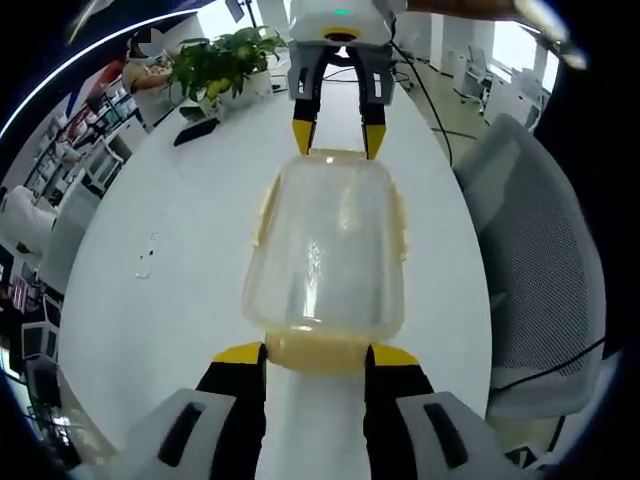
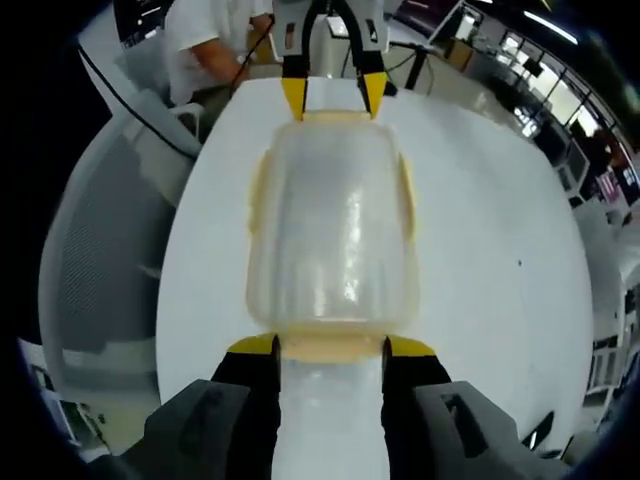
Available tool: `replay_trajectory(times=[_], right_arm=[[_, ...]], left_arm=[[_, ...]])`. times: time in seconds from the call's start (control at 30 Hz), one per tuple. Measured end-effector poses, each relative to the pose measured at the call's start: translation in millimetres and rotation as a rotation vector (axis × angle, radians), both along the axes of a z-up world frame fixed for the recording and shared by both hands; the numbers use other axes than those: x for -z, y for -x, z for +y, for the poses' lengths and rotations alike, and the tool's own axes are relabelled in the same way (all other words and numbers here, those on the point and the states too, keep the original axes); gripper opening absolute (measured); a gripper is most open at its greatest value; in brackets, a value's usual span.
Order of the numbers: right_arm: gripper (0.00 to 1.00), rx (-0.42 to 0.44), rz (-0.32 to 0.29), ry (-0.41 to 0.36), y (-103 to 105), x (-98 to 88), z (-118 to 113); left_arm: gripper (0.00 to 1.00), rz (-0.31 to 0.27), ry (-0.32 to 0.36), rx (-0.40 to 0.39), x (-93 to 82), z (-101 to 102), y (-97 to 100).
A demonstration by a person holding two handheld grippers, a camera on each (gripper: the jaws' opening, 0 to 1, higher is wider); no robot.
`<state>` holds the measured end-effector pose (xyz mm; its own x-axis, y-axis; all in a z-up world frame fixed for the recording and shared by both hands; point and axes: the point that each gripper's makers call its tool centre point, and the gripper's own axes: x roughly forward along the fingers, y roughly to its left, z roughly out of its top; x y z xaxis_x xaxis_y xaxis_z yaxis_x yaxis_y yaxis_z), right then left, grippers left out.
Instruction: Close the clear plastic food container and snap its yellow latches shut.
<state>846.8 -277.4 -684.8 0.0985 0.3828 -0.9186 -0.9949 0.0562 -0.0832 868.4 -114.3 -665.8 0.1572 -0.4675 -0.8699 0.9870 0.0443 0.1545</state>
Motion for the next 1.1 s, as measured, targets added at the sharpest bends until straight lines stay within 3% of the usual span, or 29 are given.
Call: replay_trajectory(times=[0.7,1.1], right_arm=[[0.36,0.008,0.017,0.044,-3,14.9,-39],[0.36,0.007,0.036,0.074,-3,26.4,-51]], left_arm=[[0.31,0.017,0.023,0.013,14.6,-39,-3.9],[0.31,0.033,0.023,0.015,27.9,-50,-4.5]])
